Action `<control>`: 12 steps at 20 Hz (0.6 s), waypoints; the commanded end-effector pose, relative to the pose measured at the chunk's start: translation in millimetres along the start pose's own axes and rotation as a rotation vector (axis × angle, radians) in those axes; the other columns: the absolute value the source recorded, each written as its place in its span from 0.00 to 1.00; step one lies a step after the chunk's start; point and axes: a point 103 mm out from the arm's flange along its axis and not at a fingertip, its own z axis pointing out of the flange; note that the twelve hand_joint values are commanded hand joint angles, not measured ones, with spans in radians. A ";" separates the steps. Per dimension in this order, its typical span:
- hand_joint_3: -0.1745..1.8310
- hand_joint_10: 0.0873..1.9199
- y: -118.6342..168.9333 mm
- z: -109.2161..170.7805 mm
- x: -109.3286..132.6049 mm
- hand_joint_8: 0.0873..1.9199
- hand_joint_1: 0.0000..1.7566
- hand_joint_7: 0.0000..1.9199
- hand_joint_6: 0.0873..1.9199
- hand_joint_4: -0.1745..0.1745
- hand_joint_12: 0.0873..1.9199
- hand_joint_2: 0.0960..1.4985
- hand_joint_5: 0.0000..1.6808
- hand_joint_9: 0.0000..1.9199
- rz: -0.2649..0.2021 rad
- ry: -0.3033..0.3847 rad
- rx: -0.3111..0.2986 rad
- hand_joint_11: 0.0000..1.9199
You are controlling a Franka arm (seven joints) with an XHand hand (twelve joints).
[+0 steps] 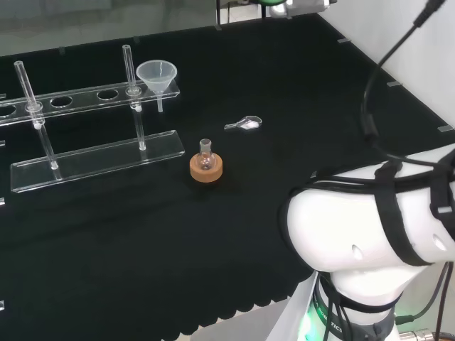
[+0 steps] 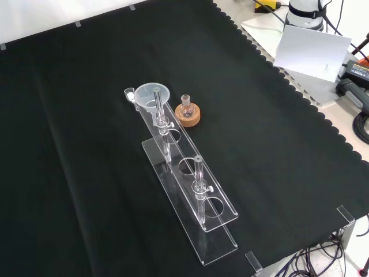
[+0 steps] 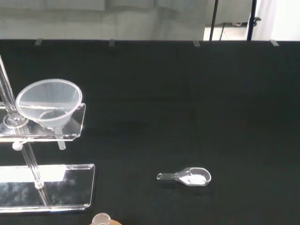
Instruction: Pick up the funnel from the transparent funnel stand.
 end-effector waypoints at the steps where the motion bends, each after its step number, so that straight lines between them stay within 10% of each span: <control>1: 0.32 0.31 41.1 29.8 17.8 0.19 0.00 0.00 0.00 0.55 0.68 0.76 0.12 0.07 -0.014 -0.019 0.049 0.08; 12: 0.29 0.31 105.2 63.0 60.0 0.22 0.00 0.01 0.00 0.53 0.70 0.72 0.11 0.09 -0.116 -0.061 0.144 0.07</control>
